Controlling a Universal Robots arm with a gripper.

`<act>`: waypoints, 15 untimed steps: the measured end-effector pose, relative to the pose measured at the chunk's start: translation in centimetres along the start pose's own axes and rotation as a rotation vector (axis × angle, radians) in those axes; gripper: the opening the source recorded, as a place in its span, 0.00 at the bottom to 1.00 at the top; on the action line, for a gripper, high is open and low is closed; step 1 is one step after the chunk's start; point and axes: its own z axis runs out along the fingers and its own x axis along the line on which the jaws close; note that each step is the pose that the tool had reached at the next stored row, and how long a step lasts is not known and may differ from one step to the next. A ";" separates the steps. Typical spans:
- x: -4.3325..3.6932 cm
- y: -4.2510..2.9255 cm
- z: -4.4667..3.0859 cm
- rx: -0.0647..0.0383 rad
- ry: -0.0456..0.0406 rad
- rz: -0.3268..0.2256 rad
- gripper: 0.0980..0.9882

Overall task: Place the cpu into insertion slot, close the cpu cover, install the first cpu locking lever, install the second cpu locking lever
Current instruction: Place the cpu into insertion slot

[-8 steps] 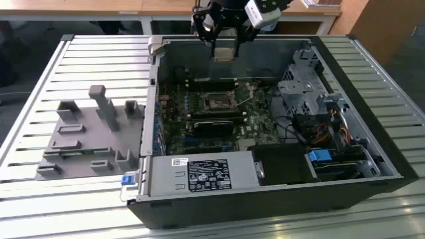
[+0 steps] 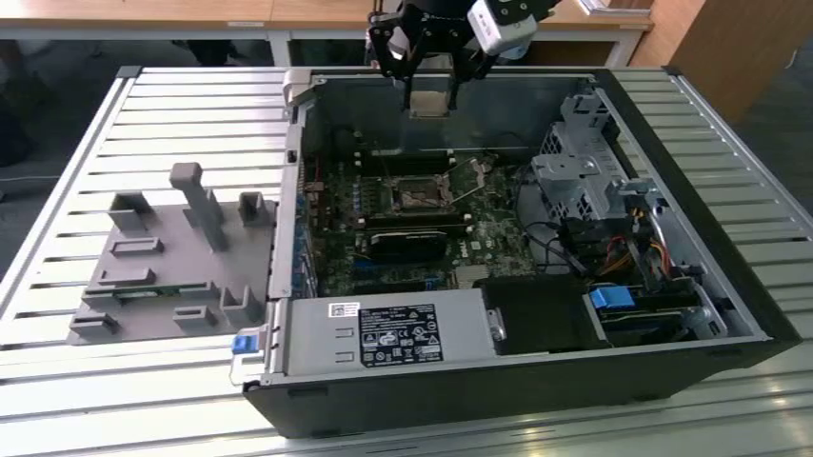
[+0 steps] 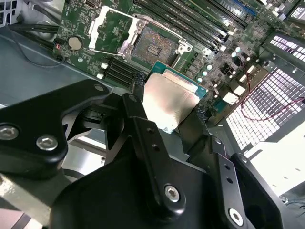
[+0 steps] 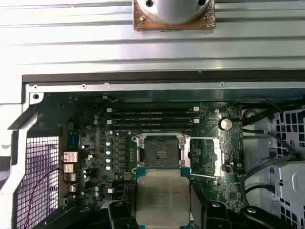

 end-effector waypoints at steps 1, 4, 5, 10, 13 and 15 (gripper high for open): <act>0.00 0.00 0.00 0.000 -0.0003 0.004 0.50; 0.00 0.00 0.00 0.000 -0.0013 0.014 0.50; 0.00 0.00 0.00 0.000 -0.0015 0.017 0.50; 0.00 0.00 0.00 -0.001 -0.0036 0.040 0.50; 0.00 0.00 0.00 -0.001 -0.0049 0.054 0.50; 0.00 0.00 0.01 -0.001 -0.0057 0.064 0.50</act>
